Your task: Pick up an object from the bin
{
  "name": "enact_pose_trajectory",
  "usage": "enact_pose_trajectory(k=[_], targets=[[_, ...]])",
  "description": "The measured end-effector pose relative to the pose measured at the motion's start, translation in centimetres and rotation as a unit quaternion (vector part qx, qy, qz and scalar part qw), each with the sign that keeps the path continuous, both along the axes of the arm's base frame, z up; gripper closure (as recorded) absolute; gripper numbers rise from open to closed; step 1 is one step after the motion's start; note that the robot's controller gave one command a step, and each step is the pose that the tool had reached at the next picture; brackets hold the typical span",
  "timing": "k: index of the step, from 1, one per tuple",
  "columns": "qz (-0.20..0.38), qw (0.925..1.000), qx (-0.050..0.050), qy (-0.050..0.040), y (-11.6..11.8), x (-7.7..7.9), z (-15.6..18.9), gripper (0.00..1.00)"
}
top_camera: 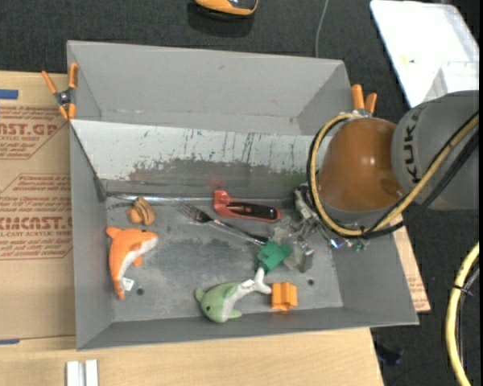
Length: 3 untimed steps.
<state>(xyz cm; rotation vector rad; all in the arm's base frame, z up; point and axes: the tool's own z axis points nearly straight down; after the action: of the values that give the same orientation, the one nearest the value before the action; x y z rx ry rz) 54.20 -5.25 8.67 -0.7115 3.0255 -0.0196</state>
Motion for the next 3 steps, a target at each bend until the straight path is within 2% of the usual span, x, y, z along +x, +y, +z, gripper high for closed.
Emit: enact_pose_trajectory(k=[1, 2, 3], targets=[[-0.006, 1.0, 0.001, 0.0012, 1.8, 0.1, 2.7, 1.0], [0.063, 0.998, -0.001, 0.0019, 3.1, -1.5, 2.6, 1.0], [0.054, 0.9986, 0.0, 0.0002, 3.1, -1.1, 2.6, 1.0]])
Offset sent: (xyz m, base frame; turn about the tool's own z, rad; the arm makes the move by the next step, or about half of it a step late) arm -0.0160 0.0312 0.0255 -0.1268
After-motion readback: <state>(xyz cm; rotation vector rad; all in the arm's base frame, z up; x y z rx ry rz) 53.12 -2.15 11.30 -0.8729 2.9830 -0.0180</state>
